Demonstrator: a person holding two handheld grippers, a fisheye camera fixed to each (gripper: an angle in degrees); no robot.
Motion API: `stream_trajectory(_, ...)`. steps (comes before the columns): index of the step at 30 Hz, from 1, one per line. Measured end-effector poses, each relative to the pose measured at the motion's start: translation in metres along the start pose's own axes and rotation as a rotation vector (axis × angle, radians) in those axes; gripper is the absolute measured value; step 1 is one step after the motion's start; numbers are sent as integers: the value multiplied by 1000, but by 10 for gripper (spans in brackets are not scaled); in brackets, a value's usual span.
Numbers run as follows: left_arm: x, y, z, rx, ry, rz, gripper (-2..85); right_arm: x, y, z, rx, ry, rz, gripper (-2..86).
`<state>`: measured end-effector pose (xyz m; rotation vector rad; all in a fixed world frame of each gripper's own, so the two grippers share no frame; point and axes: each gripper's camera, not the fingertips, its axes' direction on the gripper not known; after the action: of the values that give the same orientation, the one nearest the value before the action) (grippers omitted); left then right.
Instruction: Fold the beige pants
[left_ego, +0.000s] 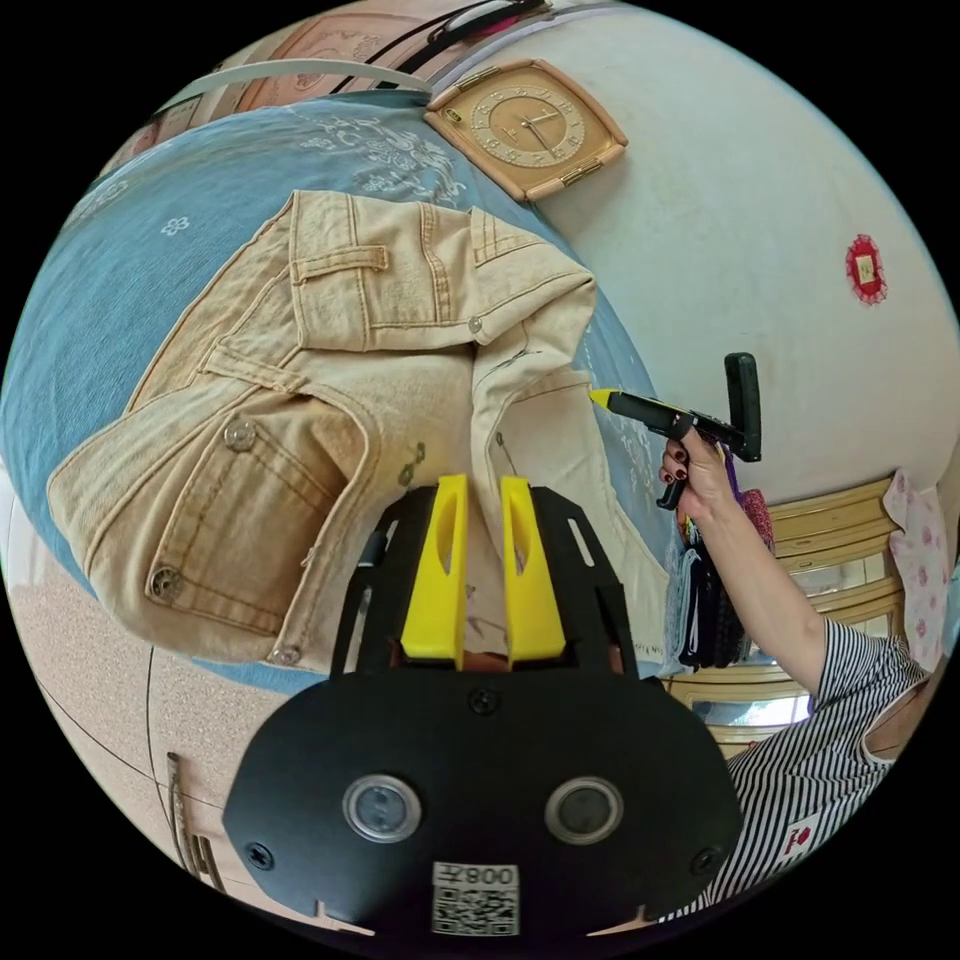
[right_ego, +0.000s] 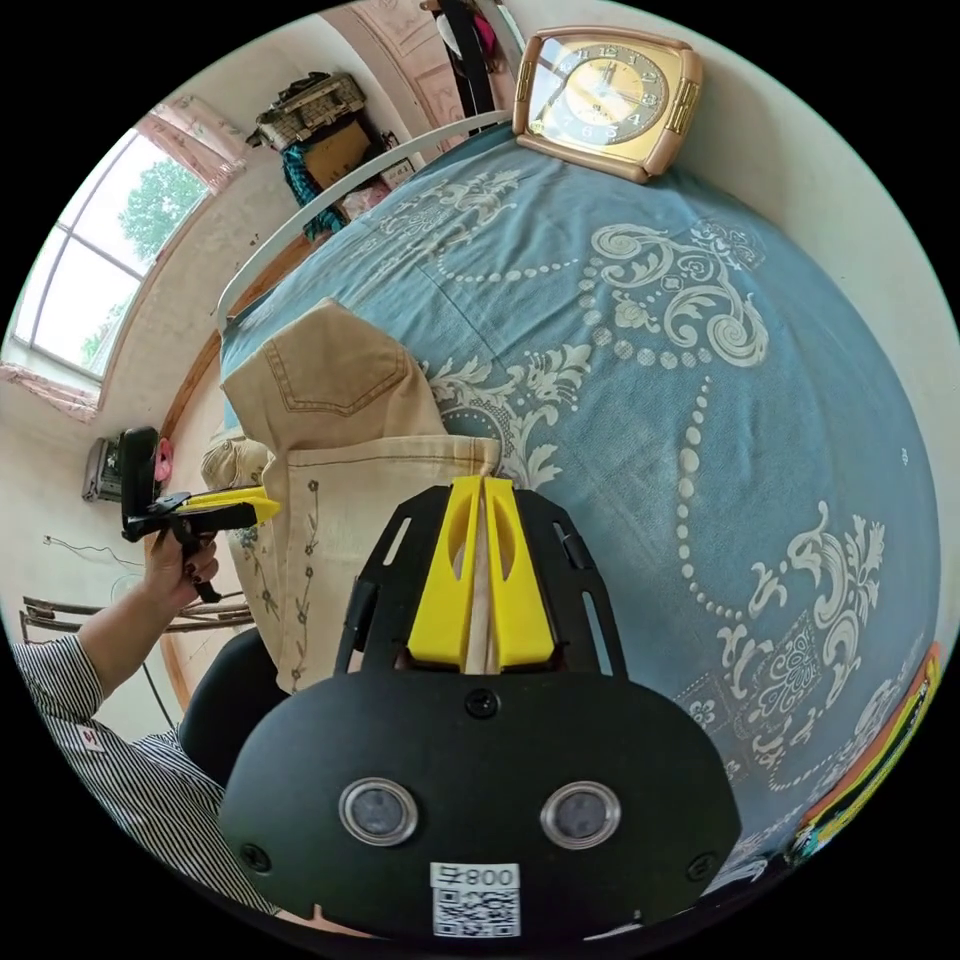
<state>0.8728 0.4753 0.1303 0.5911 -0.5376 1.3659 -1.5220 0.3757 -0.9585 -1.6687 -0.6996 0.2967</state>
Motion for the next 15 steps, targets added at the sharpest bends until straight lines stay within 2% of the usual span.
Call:
stream_trajectory(8,25,-17,-32,44,72,32,15,12,73,-72,181,-172,1,0)
stream_trajectory(15,73,-45,-81,149,230,164,13,39,200,-183,450,-176,75,0)
